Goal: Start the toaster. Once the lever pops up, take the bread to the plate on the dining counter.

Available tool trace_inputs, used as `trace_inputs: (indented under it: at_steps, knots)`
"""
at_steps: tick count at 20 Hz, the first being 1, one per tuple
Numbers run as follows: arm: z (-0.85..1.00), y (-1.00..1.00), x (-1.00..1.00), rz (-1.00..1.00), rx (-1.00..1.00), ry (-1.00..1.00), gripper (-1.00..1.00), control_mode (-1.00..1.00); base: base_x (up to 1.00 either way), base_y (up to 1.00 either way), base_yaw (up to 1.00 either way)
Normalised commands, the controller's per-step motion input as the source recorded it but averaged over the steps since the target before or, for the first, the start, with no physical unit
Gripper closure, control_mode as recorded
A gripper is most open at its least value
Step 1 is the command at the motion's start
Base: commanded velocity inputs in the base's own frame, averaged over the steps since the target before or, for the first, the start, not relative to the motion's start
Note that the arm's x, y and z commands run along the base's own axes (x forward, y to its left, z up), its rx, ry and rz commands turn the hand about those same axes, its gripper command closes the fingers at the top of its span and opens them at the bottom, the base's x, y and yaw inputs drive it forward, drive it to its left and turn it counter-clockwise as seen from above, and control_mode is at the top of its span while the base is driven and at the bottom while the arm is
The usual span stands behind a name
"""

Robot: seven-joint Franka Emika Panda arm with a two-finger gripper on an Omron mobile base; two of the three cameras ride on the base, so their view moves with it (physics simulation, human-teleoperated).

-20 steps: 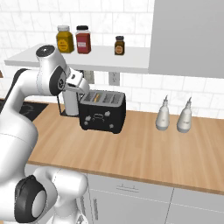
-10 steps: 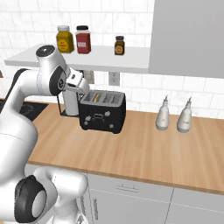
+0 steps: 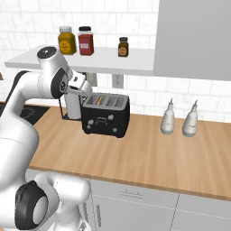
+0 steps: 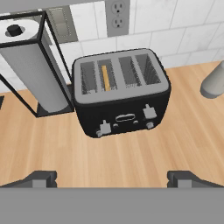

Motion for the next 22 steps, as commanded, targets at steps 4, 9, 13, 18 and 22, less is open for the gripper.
trace_inputs:
  at_steps: [4,9,13,18,22]
  knots:
    - [0.00,0.00,0.00,0.00,0.00,0.00,-1.00,-1.00,0.00,0.00,0.00]
    - [0.00,0.00,0.00,0.00,0.00,0.00,-1.00,-1.00,0.00,0.00,0.00]
    - [0.00,0.00,0.00,0.00,0.00,0.00,-1.00,-1.00,0.00,0.00,0.00]
    - [0.00,0.00,0.00,0.00,0.00,0.00,-1.00,-1.00,0.00,0.00,0.00]
    - [0.00,0.00,0.00,0.00,0.00,0.00,-1.00,-1.00,0.00,0.00,0.00]
